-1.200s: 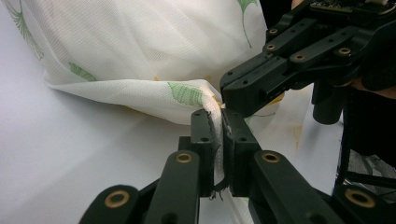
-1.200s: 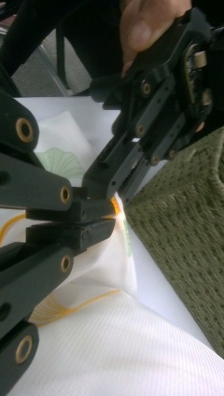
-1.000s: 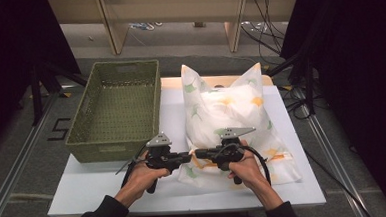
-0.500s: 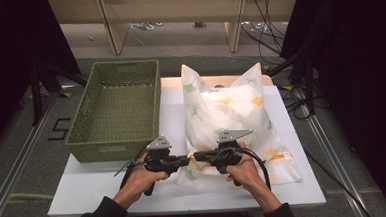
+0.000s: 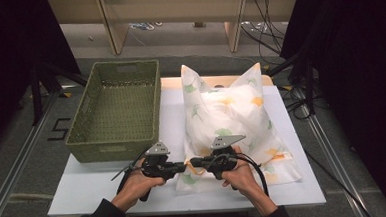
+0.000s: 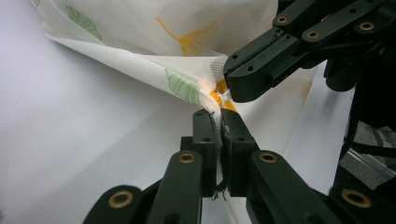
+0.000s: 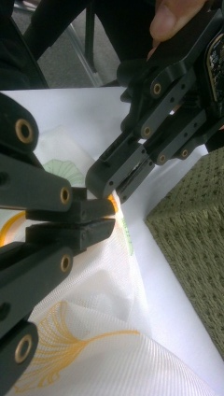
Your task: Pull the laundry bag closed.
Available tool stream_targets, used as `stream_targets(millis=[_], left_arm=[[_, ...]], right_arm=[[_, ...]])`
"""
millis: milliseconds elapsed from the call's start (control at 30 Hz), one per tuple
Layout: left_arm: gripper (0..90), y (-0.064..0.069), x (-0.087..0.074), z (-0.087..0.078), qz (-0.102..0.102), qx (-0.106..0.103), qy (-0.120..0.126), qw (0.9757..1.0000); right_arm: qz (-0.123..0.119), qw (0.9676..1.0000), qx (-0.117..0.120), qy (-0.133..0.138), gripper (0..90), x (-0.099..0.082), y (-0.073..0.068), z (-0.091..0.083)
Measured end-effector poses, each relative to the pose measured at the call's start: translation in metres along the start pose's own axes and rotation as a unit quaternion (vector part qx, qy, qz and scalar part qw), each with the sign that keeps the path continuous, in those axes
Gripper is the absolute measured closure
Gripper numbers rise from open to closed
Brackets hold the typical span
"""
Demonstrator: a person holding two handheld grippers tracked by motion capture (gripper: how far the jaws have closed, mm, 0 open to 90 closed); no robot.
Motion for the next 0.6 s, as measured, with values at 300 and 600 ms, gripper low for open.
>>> stream_targets(millis=[300, 600], left_arm=[[85.9, 0.0022, -0.0024, -0.0014, 0.012, 0.013, -0.008, 0.9998], [86.1, 0.0039, -0.0017, -0.0012, 0.030, 0.015, -0.012, 0.9994]], right_arm=[[-0.009, 0.9999, -0.007, -0.004, 90.0, -0.0018, -0.0018, -0.0006], [-0.009, 1.0000, 0.000, -0.001, 90.0, -0.0019, -0.0034, -0.0001]])
Point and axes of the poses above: each handheld gripper's, and its own axes: z roughly forward along the jaws, x roughly out of its top, y roughly to its right, the point moved 9 cm from there along z, roughly forward along the jaws, and after that the axes turned 12 degrees about -x, right-handed, at the moved point
